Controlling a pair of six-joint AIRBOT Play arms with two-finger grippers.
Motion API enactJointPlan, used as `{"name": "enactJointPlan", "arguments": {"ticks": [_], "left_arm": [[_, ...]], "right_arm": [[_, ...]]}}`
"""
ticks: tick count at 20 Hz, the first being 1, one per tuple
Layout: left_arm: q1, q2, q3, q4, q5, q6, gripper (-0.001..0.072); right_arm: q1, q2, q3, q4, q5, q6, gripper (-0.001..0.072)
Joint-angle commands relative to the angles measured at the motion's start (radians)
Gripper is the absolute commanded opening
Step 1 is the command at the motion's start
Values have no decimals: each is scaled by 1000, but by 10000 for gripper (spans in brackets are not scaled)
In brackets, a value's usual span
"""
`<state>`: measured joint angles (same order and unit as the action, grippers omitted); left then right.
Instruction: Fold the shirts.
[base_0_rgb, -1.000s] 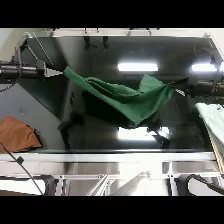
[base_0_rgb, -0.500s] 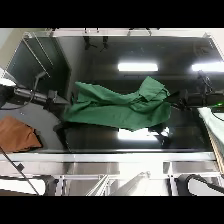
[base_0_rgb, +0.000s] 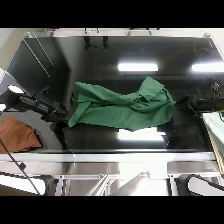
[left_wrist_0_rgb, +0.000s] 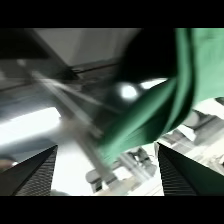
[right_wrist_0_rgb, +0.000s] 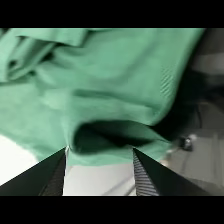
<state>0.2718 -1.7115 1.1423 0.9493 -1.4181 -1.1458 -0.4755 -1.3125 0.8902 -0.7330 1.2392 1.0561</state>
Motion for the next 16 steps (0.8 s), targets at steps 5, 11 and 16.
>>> {"name": "enactJointPlan", "arguments": {"ticks": [5, 11, 16], "left_arm": [[-203, -122, 46, -34, 14, 40, 216], [-230, -142, 133, -35, -37, 29, 30], [-228, -142, 136, -37, -50, 28, 30]], "right_arm": [[-53, -42, -1, -88, -7, 31, 466], [34, -217, -2, -48, -8, -66, 466], [184, -355, 4, -11, -28, -92, 455]]}}
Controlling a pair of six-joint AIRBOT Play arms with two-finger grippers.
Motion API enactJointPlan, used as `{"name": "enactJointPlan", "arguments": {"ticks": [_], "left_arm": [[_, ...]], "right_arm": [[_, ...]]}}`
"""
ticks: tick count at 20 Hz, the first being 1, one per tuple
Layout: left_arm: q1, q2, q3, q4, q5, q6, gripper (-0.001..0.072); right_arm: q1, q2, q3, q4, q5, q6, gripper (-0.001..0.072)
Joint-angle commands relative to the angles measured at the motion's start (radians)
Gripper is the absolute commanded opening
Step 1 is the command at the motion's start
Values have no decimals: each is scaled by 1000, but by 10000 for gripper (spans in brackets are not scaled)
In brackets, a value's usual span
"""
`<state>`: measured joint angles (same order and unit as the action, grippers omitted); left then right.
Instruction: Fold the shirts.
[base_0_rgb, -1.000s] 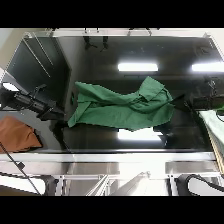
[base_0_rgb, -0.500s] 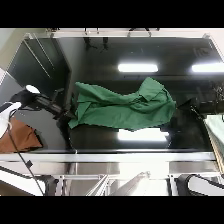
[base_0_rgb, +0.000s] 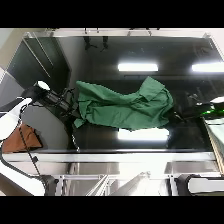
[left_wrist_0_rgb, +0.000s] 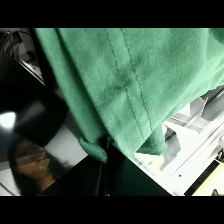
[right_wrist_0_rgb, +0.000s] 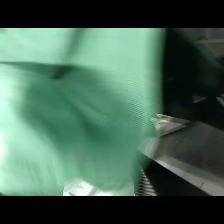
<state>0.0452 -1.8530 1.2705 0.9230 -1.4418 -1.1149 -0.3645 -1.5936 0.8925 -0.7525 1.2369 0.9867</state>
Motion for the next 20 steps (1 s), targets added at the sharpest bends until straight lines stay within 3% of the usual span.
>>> {"name": "enactJointPlan", "arguments": {"ticks": [1, 2, 4, 6, 10, 13, 15, 17, 20], "left_arm": [[-1, 3, 8, -11, -39, -2, 29], [-1, 13, 8, -10, -51, -1, 29], [9, 66, 8, -21, -75, 4, 29], [46, 150, 8, -173, -160, 42, 29], [175, 411, 8, -737, -328, 132, 27], [267, 632, 56, -1152, -334, 171, 27], [330, 738, 152, -1309, -322, 171, 28], [414, 818, 253, -1400, -304, 172, 27], [604, 905, 343, -1396, -246, 157, 28]], "right_arm": [[88, -77, 2, 24, -16, -39, 194], [94, -71, 6, 34, 10, -63, 24], [83, -35, 29, 71, 131, -75, 23], [53, 72, 62, 135, 251, -74, 23], [-47, 414, 165, 474, 397, -101, 23], [-156, 650, 318, 751, 342, -109, 22], [-230, 744, 442, 857, 248, -112, 22], [-285, 796, 560, 895, 170, -113, 22], [-309, 818, 669, 888, 123, -91, 22]]}}
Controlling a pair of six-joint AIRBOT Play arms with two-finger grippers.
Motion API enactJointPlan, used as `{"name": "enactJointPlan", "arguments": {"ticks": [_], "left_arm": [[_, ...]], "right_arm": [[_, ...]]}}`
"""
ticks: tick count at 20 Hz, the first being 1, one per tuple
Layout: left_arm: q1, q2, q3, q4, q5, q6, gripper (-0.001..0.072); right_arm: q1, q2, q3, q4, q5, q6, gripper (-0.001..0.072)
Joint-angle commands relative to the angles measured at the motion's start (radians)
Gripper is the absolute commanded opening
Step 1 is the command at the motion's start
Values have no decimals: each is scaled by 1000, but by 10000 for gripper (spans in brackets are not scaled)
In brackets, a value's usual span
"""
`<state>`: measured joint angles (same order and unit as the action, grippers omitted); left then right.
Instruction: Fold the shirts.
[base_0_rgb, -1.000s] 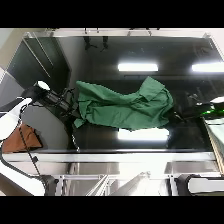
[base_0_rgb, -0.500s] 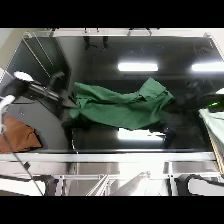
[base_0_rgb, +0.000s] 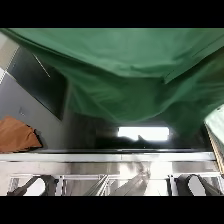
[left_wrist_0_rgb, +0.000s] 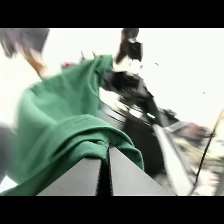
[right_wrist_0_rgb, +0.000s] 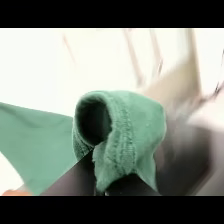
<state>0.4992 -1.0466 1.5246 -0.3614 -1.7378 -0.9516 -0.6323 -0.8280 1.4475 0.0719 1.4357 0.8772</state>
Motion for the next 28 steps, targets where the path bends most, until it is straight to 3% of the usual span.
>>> {"name": "enactJointPlan", "arguments": {"ticks": [1, 3, 5, 8, 12, 15, 16, 17, 18, 20, 21, 22, 23, 26, 28], "left_arm": [[223, 115, 99, -97, 49, -21, 29], [314, 132, 73, -24, 55, -23, 29], [309, 131, -17, 85, 76, -8, 29], [148, 45, -156, 311, 135, 27, 29], [-117, -241, -239, 646, 389, 58, 29], [-222, -600, -56, 735, 447, 61, 53], [-240, -721, 42, 726, 440, 37, 335], [-248, -823, 144, 729, 416, -26, 635], [-246, -919, 256, 728, 378, -102, 720], [-213, -1048, 439, 730, 246, -227, 720], [-192, -1083, 499, 729, 183, -278, 682], [-174, -1091, 520, 728, 138, -305, 585], [-158, -1083, 516, 729, 100, -312, 568], [-135, -962, 343, 792, 43, -314, 566], [-140, -836, 159, 953, 52, -311, 566]], "right_arm": [[-41, 52, 116, 59, -75, 34, 22], [-29, 29, 113, -37, -74, 82, 22], [48, -30, 92, -151, -74, 111, 23], [254, -181, 27, -263, -102, 97, 23], [469, -503, -8, -517, -269, 92, 23], [499, -761, -7, -547, -484, 103, 24], [492, -825, -4, -543, -551, 107, 65], [477, -882, 9, -521, -572, 106, 344], [453, -919, 28, -512, -558, 107, 506], [379, -933, 54, -525, -476, 104, 511], [324, -926, 61, -526, -409, 102, 511], [266, -919, 62, -534, -335, 103, 511], [204, -918, 61, -572, -240, 109, 511], [81, -919, 9, -816, -47, 199, 511], [37, -919, -59, -919, -39, 200, 506]]}}
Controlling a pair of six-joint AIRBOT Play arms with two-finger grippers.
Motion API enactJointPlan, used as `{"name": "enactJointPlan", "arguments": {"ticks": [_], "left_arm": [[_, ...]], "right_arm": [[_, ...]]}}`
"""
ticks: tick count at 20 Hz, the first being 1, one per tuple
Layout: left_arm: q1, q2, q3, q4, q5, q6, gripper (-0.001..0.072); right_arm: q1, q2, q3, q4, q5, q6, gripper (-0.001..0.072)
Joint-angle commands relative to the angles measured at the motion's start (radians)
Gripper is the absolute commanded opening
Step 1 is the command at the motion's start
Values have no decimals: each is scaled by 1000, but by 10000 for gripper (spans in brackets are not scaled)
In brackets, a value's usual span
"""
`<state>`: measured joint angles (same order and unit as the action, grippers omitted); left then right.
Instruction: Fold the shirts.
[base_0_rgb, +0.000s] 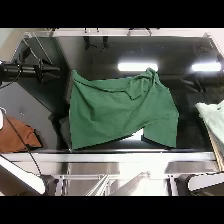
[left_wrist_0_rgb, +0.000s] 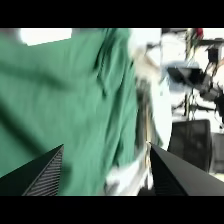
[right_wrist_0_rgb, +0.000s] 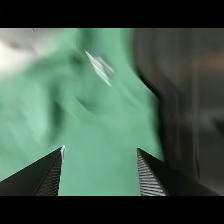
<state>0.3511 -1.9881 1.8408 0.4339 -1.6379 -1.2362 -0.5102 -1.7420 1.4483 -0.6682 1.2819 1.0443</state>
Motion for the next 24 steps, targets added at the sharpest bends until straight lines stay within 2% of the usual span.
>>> {"name": "enactJointPlan", "arguments": {"ticks": [1, 7, 11, 13, 17, 21, 22, 24], "left_arm": [[3, 172, -257, 230, -31, -27, 567], [-2, 541, -879, 380, 142, -33, 567], [-2, 702, -1167, 455, 217, -89, 568], [-2, 763, -1246, 496, 243, -136, 568], [-2, 855, -1373, 546, 312, -216, 568], [-3, 829, -1427, 536, 423, -215, 568], [-3, 793, -1418, 524, 444, -211, 568], [-32, 708, -1381, 436, 474, -127, 567]], "right_arm": [[-97, -8, -88, -211, 106, 29, 505], [-56, -111, -111, -233, 119, 2, 502], [31, -160, -111, -233, 171, -10, 499], [79, -165, -111, -226, 183, -31, 365], [120, -165, -106, -225, 185, -42, 366], [119, -165, -106, -201, 187, -42, 366], [120, -165, -106, -188, 194, -43, 367], [119, -165, -106, -173, 212, -42, 366]]}}
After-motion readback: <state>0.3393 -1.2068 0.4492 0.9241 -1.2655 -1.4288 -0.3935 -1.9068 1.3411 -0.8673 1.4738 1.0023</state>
